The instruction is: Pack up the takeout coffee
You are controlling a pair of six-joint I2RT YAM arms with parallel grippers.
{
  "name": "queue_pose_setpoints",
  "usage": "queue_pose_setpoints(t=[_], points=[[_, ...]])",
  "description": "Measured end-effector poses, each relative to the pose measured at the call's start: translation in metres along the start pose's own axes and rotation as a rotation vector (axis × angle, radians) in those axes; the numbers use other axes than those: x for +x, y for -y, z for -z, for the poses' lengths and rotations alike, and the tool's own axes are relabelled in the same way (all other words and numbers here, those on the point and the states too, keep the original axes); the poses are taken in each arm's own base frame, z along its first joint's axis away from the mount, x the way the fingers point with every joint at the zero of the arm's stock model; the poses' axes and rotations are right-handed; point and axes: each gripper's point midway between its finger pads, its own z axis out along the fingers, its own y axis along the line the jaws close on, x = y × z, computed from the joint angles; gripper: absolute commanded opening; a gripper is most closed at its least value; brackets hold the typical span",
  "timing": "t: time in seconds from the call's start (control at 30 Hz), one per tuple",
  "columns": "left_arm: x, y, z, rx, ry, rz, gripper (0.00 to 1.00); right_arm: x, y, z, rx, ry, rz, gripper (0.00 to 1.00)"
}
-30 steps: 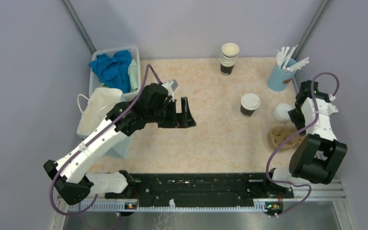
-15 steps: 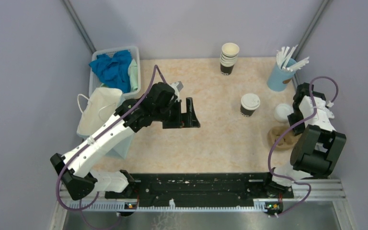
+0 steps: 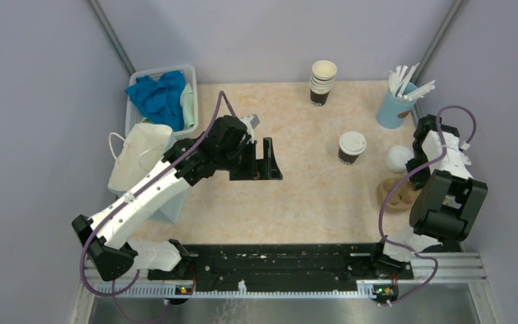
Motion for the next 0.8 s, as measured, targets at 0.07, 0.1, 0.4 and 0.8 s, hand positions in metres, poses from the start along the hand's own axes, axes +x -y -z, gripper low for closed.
queue_pose_setpoints(t=[0.07,0.1,0.4,0.8], points=[[0.000,0.000,0.000,0.000,0.000,-0.004,0.98,0.000,0.002,0.001,0.006,-0.001,0.005,0.41],[0.000,0.000,0.000,0.000,-0.001,-0.006,0.98,-0.001,0.002,0.001,0.004,0.000,0.007,0.41],[-0.003,0.003,-0.001,0.010,-0.002,-0.038,0.98,-0.005,-0.004,0.006,-0.036,0.015,0.009,0.41],[-0.010,0.000,-0.003,0.010,-0.003,-0.058,0.98,-0.005,-0.011,-0.002,-0.037,0.016,0.061,0.30]])
